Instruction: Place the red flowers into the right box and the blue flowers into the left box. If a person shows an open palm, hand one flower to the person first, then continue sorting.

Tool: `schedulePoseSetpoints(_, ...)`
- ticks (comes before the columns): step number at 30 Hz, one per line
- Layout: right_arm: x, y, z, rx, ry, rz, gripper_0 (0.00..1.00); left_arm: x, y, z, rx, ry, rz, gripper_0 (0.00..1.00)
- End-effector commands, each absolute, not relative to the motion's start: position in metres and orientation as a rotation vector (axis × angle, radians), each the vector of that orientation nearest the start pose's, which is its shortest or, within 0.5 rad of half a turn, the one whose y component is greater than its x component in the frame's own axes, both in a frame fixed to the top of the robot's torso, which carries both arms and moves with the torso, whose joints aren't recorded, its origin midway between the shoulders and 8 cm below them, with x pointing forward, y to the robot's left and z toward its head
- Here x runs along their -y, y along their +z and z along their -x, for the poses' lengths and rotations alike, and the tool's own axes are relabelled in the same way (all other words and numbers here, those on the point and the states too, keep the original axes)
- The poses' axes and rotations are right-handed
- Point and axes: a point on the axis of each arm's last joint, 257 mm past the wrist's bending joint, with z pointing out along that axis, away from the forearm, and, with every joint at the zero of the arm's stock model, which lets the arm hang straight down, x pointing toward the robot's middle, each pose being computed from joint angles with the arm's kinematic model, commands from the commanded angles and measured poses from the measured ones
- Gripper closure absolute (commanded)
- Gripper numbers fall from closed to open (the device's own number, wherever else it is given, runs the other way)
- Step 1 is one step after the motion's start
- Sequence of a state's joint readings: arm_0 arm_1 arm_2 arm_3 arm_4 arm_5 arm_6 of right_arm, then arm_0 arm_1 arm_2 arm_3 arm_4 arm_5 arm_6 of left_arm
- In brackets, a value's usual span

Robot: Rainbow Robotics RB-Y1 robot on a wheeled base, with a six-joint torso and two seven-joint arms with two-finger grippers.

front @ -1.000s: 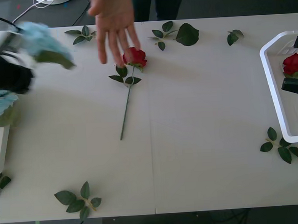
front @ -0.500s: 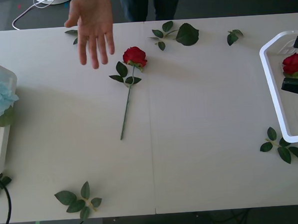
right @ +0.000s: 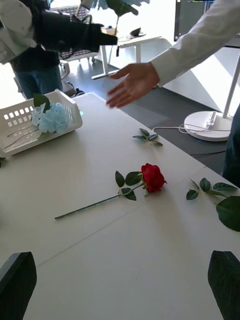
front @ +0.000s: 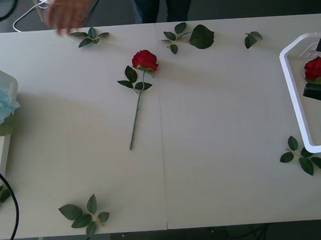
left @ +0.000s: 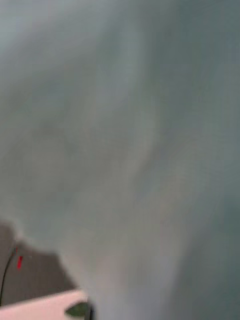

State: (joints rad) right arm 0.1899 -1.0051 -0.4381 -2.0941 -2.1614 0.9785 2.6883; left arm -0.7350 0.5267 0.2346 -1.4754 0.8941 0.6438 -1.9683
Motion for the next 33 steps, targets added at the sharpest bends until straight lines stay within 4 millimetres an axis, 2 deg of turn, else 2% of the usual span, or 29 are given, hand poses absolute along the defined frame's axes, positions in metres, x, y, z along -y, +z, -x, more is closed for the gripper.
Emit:
schedulePoseSetpoints(1,0.234,-0.006,-0.366,-1.473,0.525,1.042,0.0,-0.27,0.151,-0.673,-1.317,-0.094,-0.292,1.0)
schedulePoseSetpoints(9,0.234,-0.006,-0.366,-1.473,0.525,1.042,0.0,-0.263,0.167,-0.684,-1.24,-0.087,-0.29,1.0)
schedulePoseSetpoints(26,0.234,-0.006,-0.366,-1.473,0.525,1.042,0.0,-0.259,0.163,-0.682,-1.238,-0.117,-0.299,0.99)
schedulePoseSetpoints(27,0.234,-0.006,-0.366,-1.473,0.525,1.042,0.0,-0.259,0.163,-0.682,-1.238,-0.117,-0.299,0.95)
schedulePoseSetpoints(28,0.234,-0.006,-0.366,-1.473,0.525,1.042,0.0,-0.259,0.163,-0.682,-1.238,-0.117,-0.299,0.79)
schedulePoseSetpoints(29,0.234,-0.006,-0.366,-1.473,0.525,1.042,0.0,-0.259,0.163,-0.682,-1.238,-0.117,-0.299,0.5)
schedulePoseSetpoints(30,0.234,-0.006,-0.366,-1.473,0.525,1.042,0.0,-0.259,0.163,-0.682,-1.238,-0.117,-0.299,0.38)
schedulePoseSetpoints(33,0.234,-0.006,-0.366,-1.473,0.525,1.042,0.0,-0.259,0.163,-0.682,-1.238,-0.117,-0.299,0.22)
